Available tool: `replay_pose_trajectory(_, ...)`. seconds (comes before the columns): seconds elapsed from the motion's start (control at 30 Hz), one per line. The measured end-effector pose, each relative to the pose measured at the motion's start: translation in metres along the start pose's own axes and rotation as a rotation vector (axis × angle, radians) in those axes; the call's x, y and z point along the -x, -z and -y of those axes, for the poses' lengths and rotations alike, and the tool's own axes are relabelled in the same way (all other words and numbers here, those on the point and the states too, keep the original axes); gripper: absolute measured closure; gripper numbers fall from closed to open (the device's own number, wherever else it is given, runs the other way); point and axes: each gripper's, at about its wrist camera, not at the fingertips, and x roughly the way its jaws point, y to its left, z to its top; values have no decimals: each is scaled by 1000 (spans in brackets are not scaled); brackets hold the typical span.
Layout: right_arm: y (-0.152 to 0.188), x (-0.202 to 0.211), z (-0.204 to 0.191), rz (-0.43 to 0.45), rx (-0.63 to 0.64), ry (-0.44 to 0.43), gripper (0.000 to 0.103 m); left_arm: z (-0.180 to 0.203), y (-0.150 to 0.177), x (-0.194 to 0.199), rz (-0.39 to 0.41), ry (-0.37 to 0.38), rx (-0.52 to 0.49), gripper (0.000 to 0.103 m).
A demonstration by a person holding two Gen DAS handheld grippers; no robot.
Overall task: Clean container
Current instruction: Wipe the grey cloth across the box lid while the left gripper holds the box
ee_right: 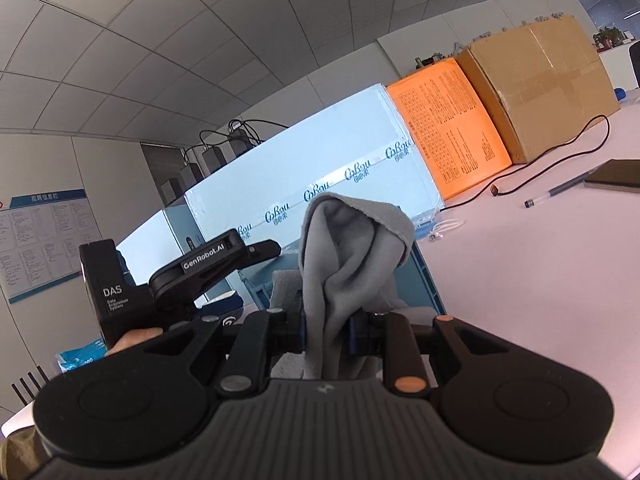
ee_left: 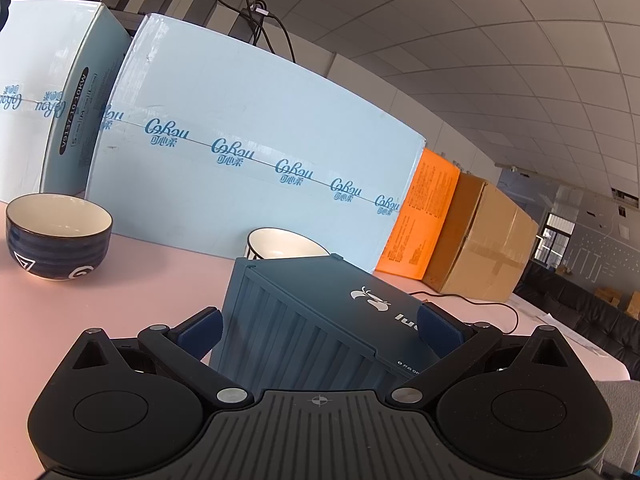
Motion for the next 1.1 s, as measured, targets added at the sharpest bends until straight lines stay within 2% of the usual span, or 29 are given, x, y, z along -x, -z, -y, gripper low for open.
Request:
replay_pose_trajectory(0.3,-19,-16,23,46,4,81,80,2,0,1,3,-6,-6,0)
replay_pose_trajectory(0.6,-15,-24,31,-55,-3,152,80,0,0,1,1,-2,-1,0)
replay_pose_trajectory(0.83,3,-16,18,-102,-4,103,80,0,1,1,0,0,2,0)
replay_pose_trajectory(1.1,3,-5,-5,-74,25,41,80,1,1,2,-1,2,5,0)
